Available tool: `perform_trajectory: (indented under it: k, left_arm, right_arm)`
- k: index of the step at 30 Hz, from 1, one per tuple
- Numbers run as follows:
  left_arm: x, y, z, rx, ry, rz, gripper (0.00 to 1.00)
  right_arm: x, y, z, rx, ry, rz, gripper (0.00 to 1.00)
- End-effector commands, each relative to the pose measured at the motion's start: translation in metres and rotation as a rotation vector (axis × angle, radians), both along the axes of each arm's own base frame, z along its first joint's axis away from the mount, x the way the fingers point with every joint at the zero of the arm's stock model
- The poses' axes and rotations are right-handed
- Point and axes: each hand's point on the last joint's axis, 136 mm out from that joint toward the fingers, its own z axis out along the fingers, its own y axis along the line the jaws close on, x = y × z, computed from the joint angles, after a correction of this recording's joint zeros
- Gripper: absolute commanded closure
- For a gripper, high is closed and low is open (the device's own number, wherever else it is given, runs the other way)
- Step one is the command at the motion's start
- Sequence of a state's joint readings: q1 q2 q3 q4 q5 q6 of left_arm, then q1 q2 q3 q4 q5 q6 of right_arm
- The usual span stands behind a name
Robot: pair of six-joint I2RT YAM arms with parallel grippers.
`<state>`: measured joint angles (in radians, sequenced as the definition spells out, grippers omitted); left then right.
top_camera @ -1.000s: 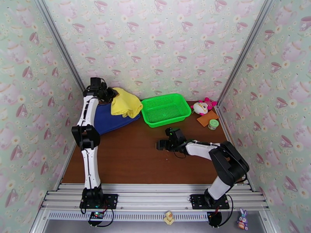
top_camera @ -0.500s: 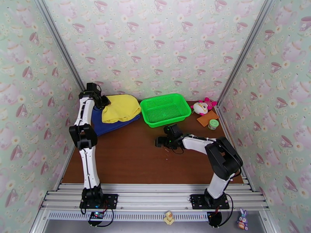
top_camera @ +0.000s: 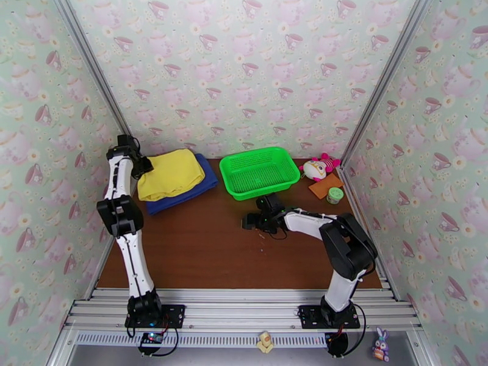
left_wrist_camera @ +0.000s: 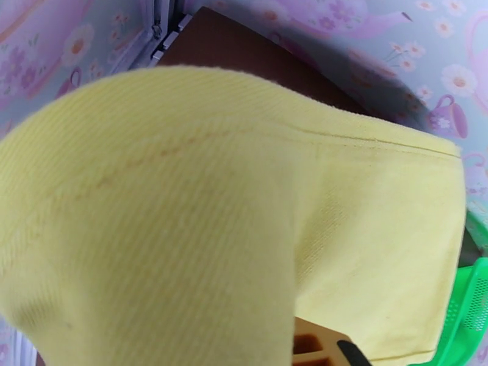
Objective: Fold and stack the trousers
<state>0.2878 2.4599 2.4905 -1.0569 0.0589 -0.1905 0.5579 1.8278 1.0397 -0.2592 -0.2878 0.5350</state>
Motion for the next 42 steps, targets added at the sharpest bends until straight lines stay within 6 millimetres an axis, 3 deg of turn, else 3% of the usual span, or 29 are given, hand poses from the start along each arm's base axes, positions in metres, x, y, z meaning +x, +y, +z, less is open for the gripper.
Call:
perform_trajectory:
  k: [1,5,7,10,11,14,18,24,25,27,29,32,34,36,38,42]
  left_arm:
    - [0.008,0.037,0.036,0.281,-0.062,0.054,0.64]
    - [-0.023,0.067,0.102,0.626,-0.113,0.287,0.56]
    - [-0.031,0.056,0.127,0.707,-0.207,0.317,0.44]
    - [-0.030,0.026,0.131,0.716,-0.293,0.271,0.25]
    - [-0.027,0.017,0.122,0.676,-0.294,0.252,0.20]
    - [-0.006,-0.022,0.075,0.391,-0.271,0.063,0.22]
    - [-0.006,-0.050,0.020,0.074,-0.235,0.027,0.25]
    - [-0.040,-0.044,-0.042,-0.127,-0.104,0.108,0.22]
    - [-0.044,-0.041,-0.046,-0.141,-0.072,0.121,0.01]
    - [-0.047,-0.036,-0.045,-0.148,-0.069,0.143,0.00]
    - [-0.043,-0.042,-0.025,-0.157,-0.154,0.110,0.00]
    - [-0.047,-0.058,0.020,-0.150,-0.331,0.051,0.00]
    - [-0.064,-0.076,0.056,-0.128,-0.463,-0.021,0.00]
    - [-0.090,-0.093,0.077,-0.090,-0.549,-0.084,0.00]
    - [-0.120,-0.098,0.082,-0.050,-0.592,-0.085,0.00]
    - [-0.184,-0.087,0.049,0.102,-0.609,-0.008,0.00]
  right_arm:
    - [0.002,0.041,-0.039,0.074,-0.044,0.103,0.00]
    - [-0.003,0.039,-0.043,0.062,-0.036,0.101,0.01]
    - [-0.005,0.040,-0.046,0.065,-0.032,0.098,0.01]
    - [-0.006,0.044,-0.047,0.078,-0.031,0.098,0.01]
    - [-0.007,0.046,-0.046,0.081,-0.030,0.101,0.00]
    - [-0.009,0.050,-0.044,0.084,-0.031,0.113,0.01]
    - [-0.014,0.048,-0.041,0.071,-0.033,0.118,0.01]
    - [-0.025,0.035,-0.032,0.054,-0.059,0.117,0.01]
    - [-0.026,0.031,-0.028,0.054,-0.070,0.115,0.00]
    - [-0.026,0.027,-0.015,0.076,-0.099,0.104,0.00]
    - [-0.023,0.020,0.005,0.117,-0.134,0.076,0.01]
    - [-0.015,-0.009,0.028,0.150,-0.180,-0.024,0.01]
    - [-0.009,-0.039,0.045,0.182,-0.218,-0.111,0.01]
    - [-0.006,-0.073,0.066,0.188,-0.280,-0.189,0.00]
    - [-0.005,-0.109,0.095,0.142,-0.373,-0.258,0.00]
    - [-0.014,-0.186,0.162,-0.167,-0.641,-0.392,0.01]
